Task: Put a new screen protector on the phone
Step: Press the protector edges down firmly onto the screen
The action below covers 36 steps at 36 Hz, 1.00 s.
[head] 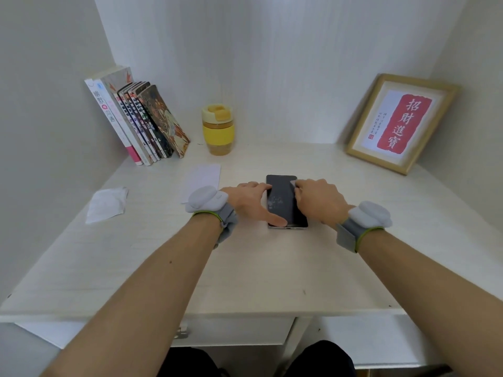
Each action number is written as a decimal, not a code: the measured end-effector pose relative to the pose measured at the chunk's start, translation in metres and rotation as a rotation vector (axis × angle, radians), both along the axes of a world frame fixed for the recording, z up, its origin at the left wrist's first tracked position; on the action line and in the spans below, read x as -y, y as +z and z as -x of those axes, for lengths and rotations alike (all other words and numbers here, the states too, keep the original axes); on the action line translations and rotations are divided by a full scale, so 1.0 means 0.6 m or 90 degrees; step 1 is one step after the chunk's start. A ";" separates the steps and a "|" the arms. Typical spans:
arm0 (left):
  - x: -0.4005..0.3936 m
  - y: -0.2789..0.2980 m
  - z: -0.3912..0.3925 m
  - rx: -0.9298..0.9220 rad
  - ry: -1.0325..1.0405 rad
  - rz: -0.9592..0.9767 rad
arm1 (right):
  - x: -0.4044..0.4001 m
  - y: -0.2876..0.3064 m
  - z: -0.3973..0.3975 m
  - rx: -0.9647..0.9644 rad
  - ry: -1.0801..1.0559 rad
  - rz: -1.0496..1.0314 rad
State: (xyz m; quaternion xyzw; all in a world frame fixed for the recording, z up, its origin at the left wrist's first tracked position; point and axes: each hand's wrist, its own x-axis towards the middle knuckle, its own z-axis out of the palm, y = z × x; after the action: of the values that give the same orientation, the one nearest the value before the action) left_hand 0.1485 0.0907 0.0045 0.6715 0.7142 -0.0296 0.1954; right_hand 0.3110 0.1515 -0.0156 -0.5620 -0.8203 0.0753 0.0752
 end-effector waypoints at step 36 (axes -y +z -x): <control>-0.005 -0.007 -0.021 -0.038 0.042 -0.065 | -0.021 0.028 0.046 0.034 -0.021 0.069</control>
State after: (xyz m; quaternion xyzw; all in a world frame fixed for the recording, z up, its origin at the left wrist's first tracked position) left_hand 0.1608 0.0940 0.0003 0.6555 0.7421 -0.0066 0.1400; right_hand 0.2831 0.1641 0.0014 -0.5804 -0.8074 0.1032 0.0243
